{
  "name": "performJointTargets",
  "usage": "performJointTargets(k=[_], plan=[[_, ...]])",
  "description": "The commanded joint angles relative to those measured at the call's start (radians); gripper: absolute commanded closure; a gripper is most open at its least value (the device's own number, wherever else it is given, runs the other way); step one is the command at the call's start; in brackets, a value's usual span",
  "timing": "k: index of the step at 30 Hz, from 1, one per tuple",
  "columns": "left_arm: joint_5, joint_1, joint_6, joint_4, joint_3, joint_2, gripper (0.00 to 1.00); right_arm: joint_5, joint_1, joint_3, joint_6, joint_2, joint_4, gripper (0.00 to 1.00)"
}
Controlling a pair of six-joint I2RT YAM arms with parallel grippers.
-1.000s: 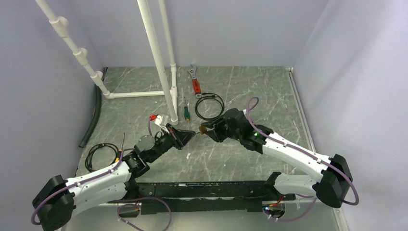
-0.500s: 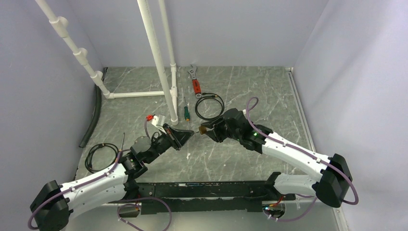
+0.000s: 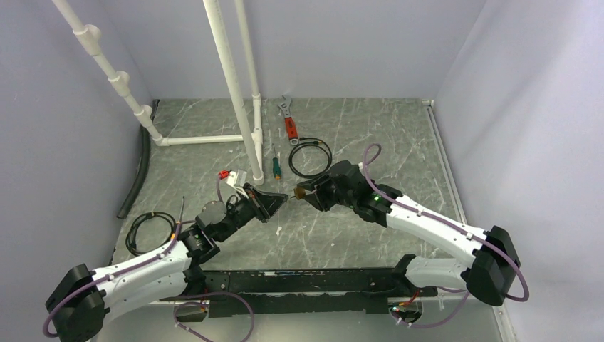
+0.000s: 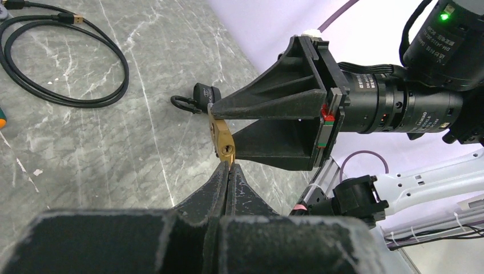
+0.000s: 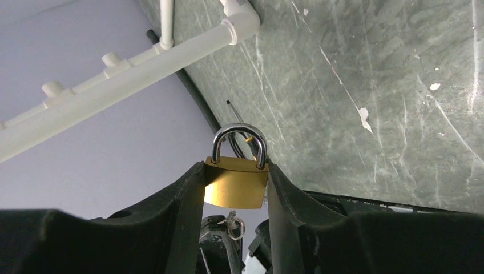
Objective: Unlock with the key
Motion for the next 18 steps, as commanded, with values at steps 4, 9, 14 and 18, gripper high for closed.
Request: performJointTargets(k=[4, 9, 14, 18], plan=[[0.003, -0.003, 0.009, 0.048, 0.021, -0.010, 1.00, -0.010, 0.017, 0.053, 0.015, 0.023, 0.048, 1.00], [-0.013, -0.003, 0.019, 0.014, 0.022, -0.040, 1.00, -0.006, 0.026, 0.066, 0.015, 0.029, 0.044, 1.00], [-0.021, -0.003, 0.025, -0.013, 0.017, -0.070, 1.00, -0.004, 0.031, 0.066, 0.020, 0.027, 0.050, 1.00], [-0.022, -0.004, 0.024, -0.025, 0.010, -0.089, 1.00, -0.002, 0.033, 0.067, 0.022, 0.027, 0.051, 1.00]])
